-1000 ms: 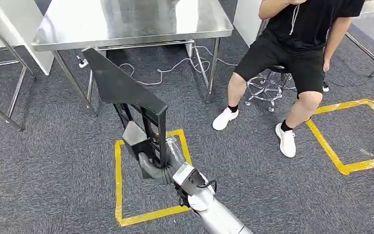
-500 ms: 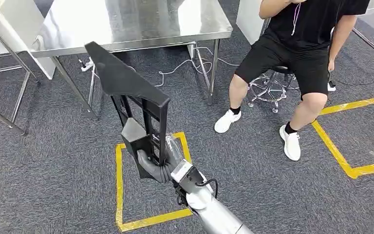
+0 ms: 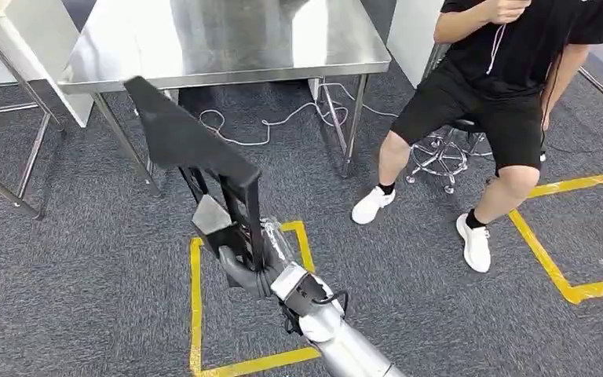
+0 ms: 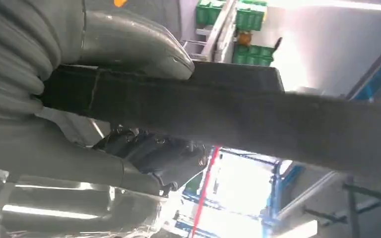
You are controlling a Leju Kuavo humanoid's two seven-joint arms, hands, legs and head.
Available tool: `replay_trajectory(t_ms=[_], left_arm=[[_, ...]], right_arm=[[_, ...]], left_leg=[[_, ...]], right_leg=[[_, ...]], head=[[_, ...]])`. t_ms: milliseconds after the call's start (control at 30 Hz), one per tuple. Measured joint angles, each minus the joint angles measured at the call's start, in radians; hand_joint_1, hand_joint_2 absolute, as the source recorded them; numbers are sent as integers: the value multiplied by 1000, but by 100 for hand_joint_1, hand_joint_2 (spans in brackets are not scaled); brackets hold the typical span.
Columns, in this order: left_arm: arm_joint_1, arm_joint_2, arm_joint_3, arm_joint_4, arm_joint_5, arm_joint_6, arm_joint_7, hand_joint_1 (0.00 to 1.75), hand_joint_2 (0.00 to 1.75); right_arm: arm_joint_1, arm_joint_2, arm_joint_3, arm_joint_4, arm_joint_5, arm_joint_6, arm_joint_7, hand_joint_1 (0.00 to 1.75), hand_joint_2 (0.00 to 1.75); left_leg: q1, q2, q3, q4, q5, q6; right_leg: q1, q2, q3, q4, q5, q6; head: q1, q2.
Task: Take the parts from the cabinet and place them on the table.
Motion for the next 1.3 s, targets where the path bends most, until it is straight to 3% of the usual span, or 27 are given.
replay_trajectory(t_ms=[33, 67, 133, 167, 200, 233, 300, 333, 400, 467, 500, 533, 567, 600, 667, 700, 733, 833, 900, 1000, 1033, 1067, 1100, 1167, 1200, 1233, 1300], left_arm=[[1, -1, 0, 0, 0, 0, 0, 0, 175], [2, -2, 0, 0, 0, 0, 0, 0, 175], [1, -4, 0, 0, 0, 0, -1, 0, 175], [2, -4, 0, 0, -2, 0, -1, 0, 175], [1, -3, 0, 0, -3, -1, -1, 0, 175], [-1, -3, 0, 0, -5, -1, -2, 0, 175], [1, -2, 0, 0, -6, -2, -2, 0, 175], [-1, 2, 0, 0, -7, -2, -2, 0, 175], [-4, 1, 0, 0, -9, -2, -1, 0, 175], [-3, 2, 0, 0, -8, -1, 5, 0, 175], [-2, 2, 0, 0, -1, 0, 9, 0, 175], [-2, 3, 0, 0, 0, 0, 10, 0, 175], [-2, 3, 1, 0, 1, 1, 10, 0, 175], [-2, 3, 1, 0, 2, 1, 10, 0, 175], [-2, 3, 2, 0, 2, 3, 10, 0, 175], [-2, 4, 3, 0, 5, 3, 10, 0, 175], [-5, 4, 3, 0, 5, 3, 10, 0, 175], [0, 3, 6, 0, 6, 6, 16, 0, 175], [-3, 2, 7, 0, 7, 9, 25, 0, 175], [-7, 3, 10, 0, 9, 12, 32, 0, 175], [-6, 3, 11, 0, 9, 12, 34, 0, 175], [-5, 2, 11, 0, 9, 12, 34, 0, 175], [-5, 2, 12, 0, 9, 12, 33, 0, 175], [-5, 0, 12, 0, 10, 15, 31, 0, 175], [-5, -1, 13, 0, 10, 15, 31, 0, 175], [-5, -1, 13, 0, 10, 16, 31, 0, 175], [-7, -1, 14, 0, 10, 16, 31, 0, 175]], right_arm=[[4, -3, 0, 0, 2, 0, 0, 175, 175], [6, -4, 0, 0, 2, 0, 0, 175, 175], [7, -4, 0, 0, 3, 0, 0, 175, 175], [7, -5, 0, 0, 3, -1, 0, 175, 175], [7, -6, 0, 0, 5, -2, 0, 175, 175], [7, -6, 0, -2, 8, -2, 2, 175, 175], [9, -6, -1, -6, 8, -4, 3, 175, 175], [10, -5, -1, -8, 8, -5, 3, 175, 175], [8, 1, -3, -14, 6, -5, 4, 175, 175], [8, 5, -4, -14, 7, -5, 4, 175, 175], [11, 6, -4, -14, 8, -4, 5, 175, 175], [13, 7, -4, -14, 9, -3, 7, 175, 175], [14, 8, -4, -14, 9, -3, 8, 175, 175], [14, 8, -4, -14, 9, -2, 10, 175, 175], [13, 12, -4, -14, 10, 0, 11, 175, 175], [12, 15, -4, -14, 10, 1, 11, 175, 175], [10, 16, -4, -14, 11, 2, 11, 175, 175], [6, 23, -4, -16, 11, 5, 14, 175, 175], [0, 24, -4, -16, 11, 10, 15, 175, 175], [-14, 24, -3, -14, 20, 12, 18, 175, 175], [-14, 23, -3, -13, 27, 7, 19, 175, 175], [-15, 22, -3, -13, 30, 2, 21, 175, 175], [-17, 22, -3, -14, 34, -5, 25, 175, 175], [-28, 22, -3, -16, 39, -15, 30, 175, 175], [-32, 21, -3, -20, 45, -21, 34, 175, 175], [-37, 21, -3, -24, 48, -26, 37, 175, 175], [-48, 21, -2, -42, 61, -37, 52, 175, 175]], left_leg=[[0, -2, 7, 0, -6, -3], [0, -4, 18, 1, -14, -6], [1, -7, 40, 2, -32, -14], [0, -7, 42, 3, -41, -20], [-4, -9, 47, 9, -49, -27], [-5, -7, 40, 6, -56, -36], [-4, -5, 49, 15, -54, -43], [2, -3, 44, 25, -59, -48], [4, 5, -11, 132, -70, -58], [8, 5, -85, 248, -121, -68], [10, 5, -144, 319, -165, -75], [11, 5, -167, 331, -169, -76], [13, 5, -172, 304, -145, -75], [13, 6, -157, 248, -97, -73], [13, 7, -90, 76, 29, -65], [10, 8, -72, 36, 32, -59], [4, 10, -73, 43, -35, -51], [1, 4, -54, 29, 3, -21], [3, 5, -27, 22, 7, -13], [-3, 4, -26, 23, -1, -2], [-6, 3, -23, 23, -5, 0], [-8, 0, -18, 23, -9, 0], [-10, -2, -11, 23, -14, -1], [-14, -6, 8, 23, -27, -3], [-14, -6, 11, 23, -33, -5], [-18, -10, 18, 23, -38, -11], [-18, -7, 20, 32, -39, -25]], right_leg=[[-1, 0, -10, -9, 12, 13], [-1, 0, 6, -69, 49, 28], [-4, -1, 73, -253, 151, 45], [-4, -2, 88, -315, 196, 39], [2, -4, 82, -316, 163, 12], [2, -2, 95, -315, 168, -4], [-1, 0, 98, -318, 175, -19], [-13, 2, 112, -322, 175, -24], [-11, 0, 128, -324, 164, -38], [-11, 0, 135, -324, 156, -48], [-10, 1, 140, -324, 149, -47], [-10, 3, 145, -324, 144, -46], [-10, 4, 154, -324, 137, -44], [-10, 5, 164, -324, 131, -42], [-10, 4, 186, -325, 116, -34], [-8, 4, 188, -325, 110, -29], [-3, 6, 190, -327, 105, -22], [5, 5, 207, -306, 109, 6], [3, 3, 186, -260, 77, 9], [2, 3, 49, -42, -2, -10], [2, 3, 12, 1, -11, -4], [3, 3, 4, -9, 1, 2], [3, 3, 19, -65, 36, 10], [7, 2, 88, -248, 136, 18], [11, 2, 107, -307, 169, 7], [18, -1, 100, -308, 129, -13], [17, 1, 109, -315, 145, -28]], head=[[0, 0], [0, 0], [0, 0], [2, 0], [-1, 0], [0, 0], [1, 0], [0, 0], [-2, 0], [-1, 0], [-1, 0], [-1, 0], [-1, 0], [-1, 0], [-1, 0], [0, 0], [-1, 0], [1, 0], [2, 0], [2, 0], [2, 0], [2, 0], [2, 0], [2, 0], [2, 0], [-2, 0], [0, 0]])
